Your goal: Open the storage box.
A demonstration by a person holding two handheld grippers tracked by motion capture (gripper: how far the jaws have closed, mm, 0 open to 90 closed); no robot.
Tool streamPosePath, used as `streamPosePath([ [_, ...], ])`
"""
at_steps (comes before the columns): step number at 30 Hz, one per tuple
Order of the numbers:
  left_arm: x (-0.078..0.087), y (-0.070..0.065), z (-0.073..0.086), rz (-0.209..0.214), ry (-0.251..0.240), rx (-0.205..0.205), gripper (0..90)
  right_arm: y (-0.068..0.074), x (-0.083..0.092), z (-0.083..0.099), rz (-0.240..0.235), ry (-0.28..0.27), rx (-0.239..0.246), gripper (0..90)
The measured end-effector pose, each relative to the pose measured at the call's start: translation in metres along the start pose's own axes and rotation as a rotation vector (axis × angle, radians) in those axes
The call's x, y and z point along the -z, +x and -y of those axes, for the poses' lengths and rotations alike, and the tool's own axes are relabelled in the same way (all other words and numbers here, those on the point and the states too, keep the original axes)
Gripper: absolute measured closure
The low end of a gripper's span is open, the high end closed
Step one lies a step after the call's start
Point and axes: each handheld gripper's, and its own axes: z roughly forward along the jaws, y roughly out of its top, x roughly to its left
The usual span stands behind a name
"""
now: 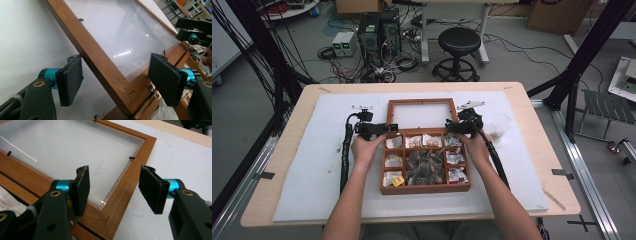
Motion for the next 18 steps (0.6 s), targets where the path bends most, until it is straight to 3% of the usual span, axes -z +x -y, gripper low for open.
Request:
streamPosePath([
  [3, 0.006, 0.000, -0.002, -0.048, -0.001, -0.027, 25.9, 0.000, 0.005, -0.001, 0.001, -0.012, 0.004, 41.7],
  [5, 0.009, 0.000, -0.002, -0.059, 0.003, -0.035, 25.8, 0.000, 0.006, -0.001, 0.004, -0.018, 0.008, 41.1],
  [7, 0.018, -0.002, -0.003, -0.107, -0.003, -0.064, 25.3, 0.001, 0.012, -0.002, 0.003, -0.026, 0.010, 39.7],
  [8, 0.018, -0.002, -0.003, -0.107, -0.003, -0.064, 25.3, 0.001, 0.012, -0.002, 0.003, -0.026, 0.010, 39.7],
  [11, 0.034, -0.015, -0.007, -0.146, -0.067, -0.138, 25.3, 0.003, 0.022, -0.002, 0.012, -0.050, 0.018, 37.5],
  [12, 0.034, -0.015, -0.007, -0.146, -0.067, -0.138, 25.3, 0.003, 0.022, -0.002, 0.012, -0.050, 0.018, 37.5],
  [14, 0.047, -0.032, -0.008, -0.194, -0.105, -0.228, 25.3, 0.006, 0.033, 0.000, 0.006, -0.074, 0.014, 35.9],
  [18, 0.062, -0.053, 0.002, -0.208, -0.180, -0.319, 25.3, 0.011, 0.049, 0.005, -0.017, -0.100, 0.021, 35.0],
])
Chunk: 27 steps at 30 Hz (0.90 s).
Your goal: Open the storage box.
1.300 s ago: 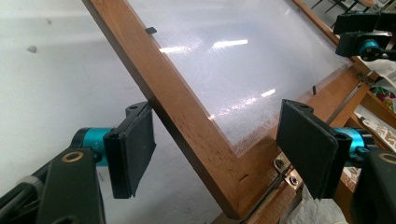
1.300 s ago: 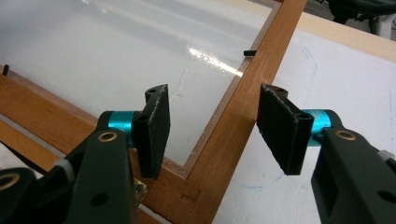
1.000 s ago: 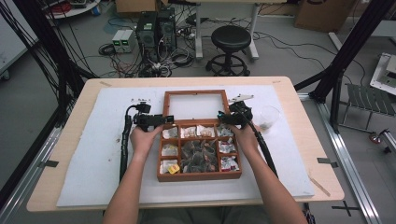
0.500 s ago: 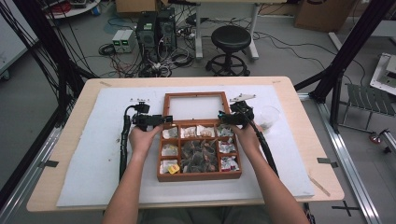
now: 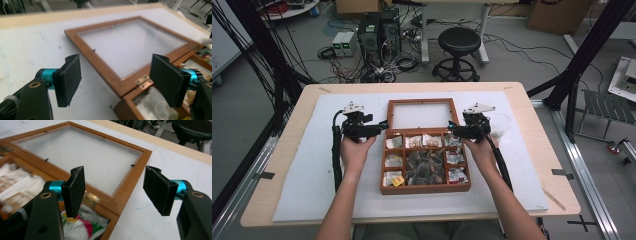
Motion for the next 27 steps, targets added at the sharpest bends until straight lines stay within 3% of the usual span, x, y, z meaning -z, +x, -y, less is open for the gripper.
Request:
streamPosePath([
  [2, 0.007, -0.009, 0.002, 0.000, -0.007, -0.030, 25.3, 0.004, 0.010, 0.003, -0.008, -0.017, 0.005, 32.9],
  [4, 0.018, -0.021, 0.007, -0.010, -0.048, -0.060, 25.3, 0.008, 0.019, 0.005, -0.012, -0.035, 0.008, 32.7],
  [7, 0.031, -0.032, 0.016, 0.001, -0.095, -0.070, 25.3, 0.015, 0.037, 0.012, -0.016, -0.072, 0.016, 32.3],
  [12, 0.047, -0.045, 0.028, -0.015, -0.105, -0.118, 25.3, 0.020, 0.056, 0.025, -0.026, -0.119, -0.006, 30.3],
  [18, 0.065, -0.055, 0.042, -0.027, -0.146, -0.180, 25.3, 0.023, 0.065, 0.037, -0.042, -0.137, -0.041, 24.7],
  [27, 0.084, -0.058, 0.050, -0.016, -0.175, -0.163, 24.5, 0.029, 0.078, 0.039, -0.067, -0.173, -0.028, 22.2],
])
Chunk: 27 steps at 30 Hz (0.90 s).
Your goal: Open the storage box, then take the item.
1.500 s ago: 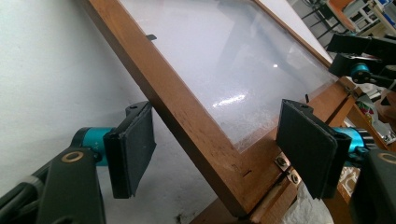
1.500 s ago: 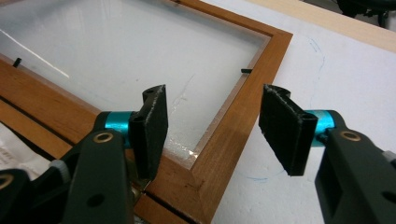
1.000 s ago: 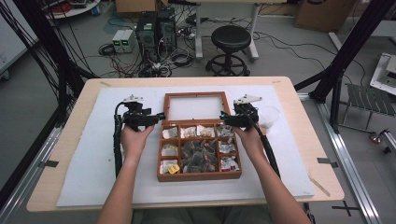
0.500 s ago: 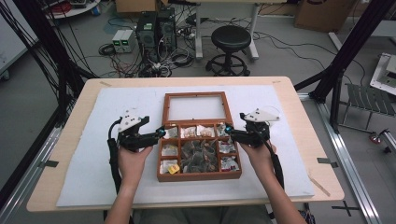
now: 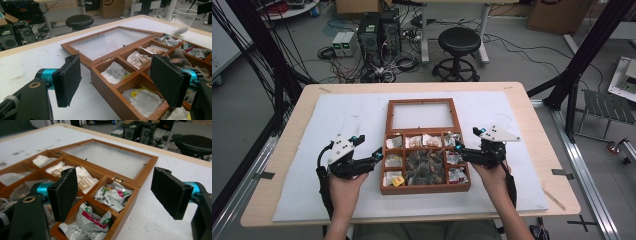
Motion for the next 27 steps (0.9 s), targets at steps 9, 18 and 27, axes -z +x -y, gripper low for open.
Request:
streamPosePath([
  [9, 0.002, -0.010, 0.006, 0.074, 0.018, -0.006, 22.5, 0.001, 0.016, 0.006, -0.016, -0.030, 0.001, 21.0],
  [18, 0.010, -0.013, 0.017, 0.092, 0.030, 0.001, 22.5, 0.005, 0.025, 0.013, -0.037, -0.034, 0.021, 20.7],
  [27, 0.013, -0.017, 0.029, 0.148, 0.072, 0.001, 23.0, 0.009, 0.030, 0.019, -0.073, -0.018, 0.030, 20.9],
])
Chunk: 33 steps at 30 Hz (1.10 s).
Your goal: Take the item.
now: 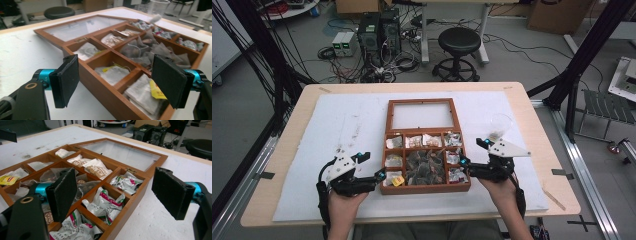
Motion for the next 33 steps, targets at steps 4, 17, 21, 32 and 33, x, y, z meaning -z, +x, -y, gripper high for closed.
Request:
streamPosePath([
  [4, 0.004, 0.001, 0.003, 0.003, -0.002, 0.008, 23.7, 0.001, -0.002, -0.001, -0.016, 0.006, -0.001, 21.1],
  [17, 0.030, 0.016, 0.013, -0.037, -0.021, 0.048, 23.9, 0.038, -0.052, -0.038, -0.257, 0.074, 0.091, 43.4],
  [21, 0.033, 0.018, 0.014, -0.039, -0.025, 0.051, 23.9, 0.051, -0.065, -0.043, -0.314, 0.091, 0.118, 46.7],
  [32, 0.035, 0.020, 0.014, -0.039, -0.025, 0.053, 23.9, 0.074, -0.086, -0.044, -0.375, 0.129, 0.145, 48.4],
  [33, 0.035, 0.020, 0.014, -0.039, -0.025, 0.053, 23.9, 0.075, -0.087, -0.044, -0.377, 0.128, 0.144, 48.8],
])
